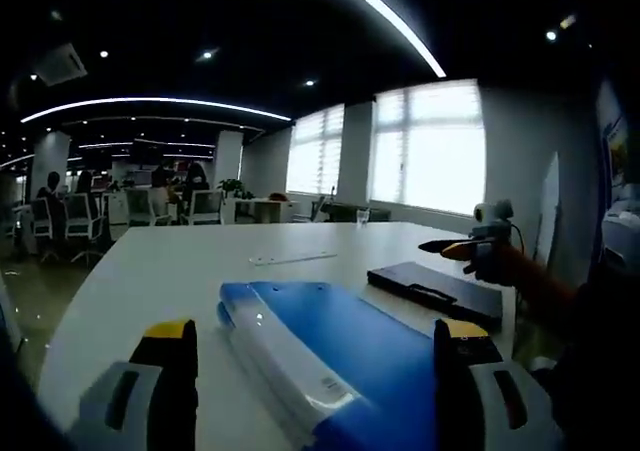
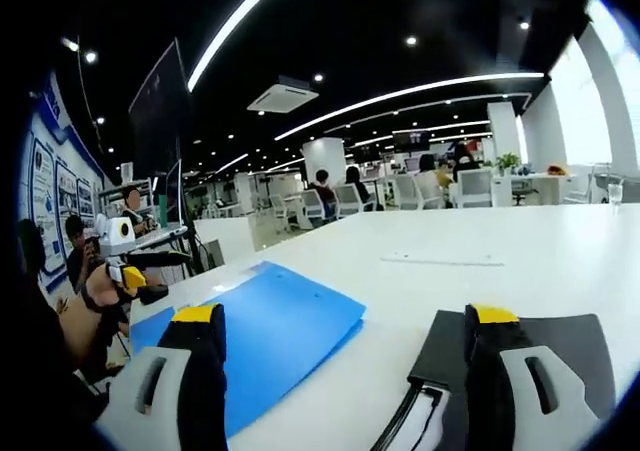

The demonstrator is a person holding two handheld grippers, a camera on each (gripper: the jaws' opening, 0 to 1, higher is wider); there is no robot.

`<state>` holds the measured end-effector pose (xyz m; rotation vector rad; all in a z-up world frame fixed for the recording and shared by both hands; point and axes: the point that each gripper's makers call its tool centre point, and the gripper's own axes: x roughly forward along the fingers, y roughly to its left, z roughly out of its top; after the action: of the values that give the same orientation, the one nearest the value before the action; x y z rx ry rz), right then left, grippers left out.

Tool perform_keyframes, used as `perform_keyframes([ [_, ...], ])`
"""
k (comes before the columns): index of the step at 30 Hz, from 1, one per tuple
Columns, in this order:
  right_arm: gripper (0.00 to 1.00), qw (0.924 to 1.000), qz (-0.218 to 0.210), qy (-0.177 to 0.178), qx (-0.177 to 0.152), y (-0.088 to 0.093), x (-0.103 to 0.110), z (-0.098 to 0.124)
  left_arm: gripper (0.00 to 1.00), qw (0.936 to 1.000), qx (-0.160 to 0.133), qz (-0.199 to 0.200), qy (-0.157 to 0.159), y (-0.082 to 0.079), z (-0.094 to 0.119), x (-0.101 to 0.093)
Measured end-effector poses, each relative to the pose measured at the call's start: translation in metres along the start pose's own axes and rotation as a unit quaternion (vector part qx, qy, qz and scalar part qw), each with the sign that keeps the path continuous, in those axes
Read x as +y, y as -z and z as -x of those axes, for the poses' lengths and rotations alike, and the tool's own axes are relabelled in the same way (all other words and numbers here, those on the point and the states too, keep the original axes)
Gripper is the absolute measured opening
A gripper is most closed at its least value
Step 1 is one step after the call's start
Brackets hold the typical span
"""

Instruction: Organize the scattered folders on the table and sort them into different groups

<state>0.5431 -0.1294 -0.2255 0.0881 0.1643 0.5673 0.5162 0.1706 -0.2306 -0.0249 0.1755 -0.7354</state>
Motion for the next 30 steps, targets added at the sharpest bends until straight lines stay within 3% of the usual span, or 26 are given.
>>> perform_keyframes([
  [11,0.98,0.9971,0.042,0.025,-0.058,-0.016,-0.010,0.039,0.99,0.9998,-0.016,-0.005,0.011,-0.008,0.000,-0.006],
  [19,0.98,0.9945,0.064,0.052,-0.065,-0.020,-0.021,0.064,0.99,0.9994,-0.023,-0.023,0.013,-0.011,0.000,-0.011],
  [30,0.98,0.9938,0.059,0.047,-0.082,-0.027,-0.021,0.081,0.99,0.9988,-0.031,-0.031,0.021,-0.015,0.000,-0.022],
])
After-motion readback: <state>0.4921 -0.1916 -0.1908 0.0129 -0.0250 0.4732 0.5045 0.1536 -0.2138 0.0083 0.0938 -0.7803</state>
